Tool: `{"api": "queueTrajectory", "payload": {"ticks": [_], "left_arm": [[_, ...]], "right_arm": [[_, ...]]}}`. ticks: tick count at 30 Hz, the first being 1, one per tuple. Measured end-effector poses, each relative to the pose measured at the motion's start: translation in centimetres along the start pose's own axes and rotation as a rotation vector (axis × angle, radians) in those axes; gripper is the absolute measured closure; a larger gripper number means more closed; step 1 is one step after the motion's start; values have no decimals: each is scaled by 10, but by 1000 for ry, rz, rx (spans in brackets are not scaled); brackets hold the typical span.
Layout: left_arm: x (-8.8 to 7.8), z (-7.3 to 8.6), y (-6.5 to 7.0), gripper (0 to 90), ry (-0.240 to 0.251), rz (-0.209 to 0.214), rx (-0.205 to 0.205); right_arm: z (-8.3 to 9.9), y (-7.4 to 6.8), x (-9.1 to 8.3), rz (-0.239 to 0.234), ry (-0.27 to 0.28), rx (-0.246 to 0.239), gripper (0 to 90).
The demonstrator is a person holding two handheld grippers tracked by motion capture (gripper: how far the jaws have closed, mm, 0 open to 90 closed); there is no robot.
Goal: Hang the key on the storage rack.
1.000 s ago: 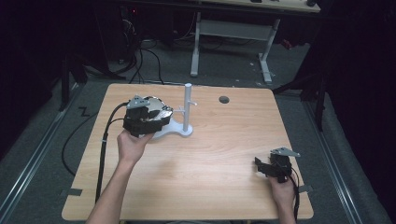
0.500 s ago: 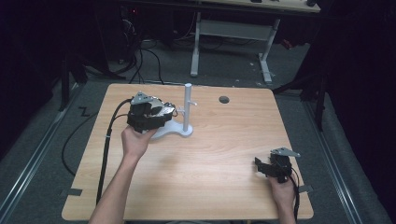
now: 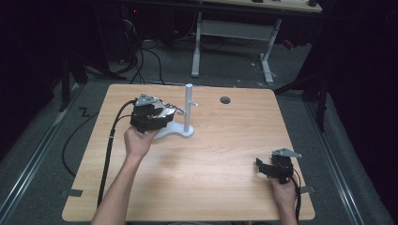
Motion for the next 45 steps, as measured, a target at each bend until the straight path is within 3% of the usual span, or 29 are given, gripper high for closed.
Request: {"api": "queueTrajectory", "payload": {"ticks": [8,13,30,45], "left_arm": [[0,11,-1,480,1,-12,5],[-1,17,-2,480,10,17,-36],[11,37,-1,479,-20,-21,0],[20,48,-1,478,-18,-36,-21]], "right_arm": [[0,0,0,0,0,0,274],[0,0,0,0,0,-1,274],[0,0,0,3,0,2,274],[0,0,0,3,0,2,274]]}}
Point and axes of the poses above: each handheld gripper's, and its own axes: x roughly forward along the jaws, z roughly out of its underside, y roughly to its right, the point moved 9 cm from there along x, roughly forward along the jaws, and after that the axes turned 1 degree about -y, right-handed, at the moved point
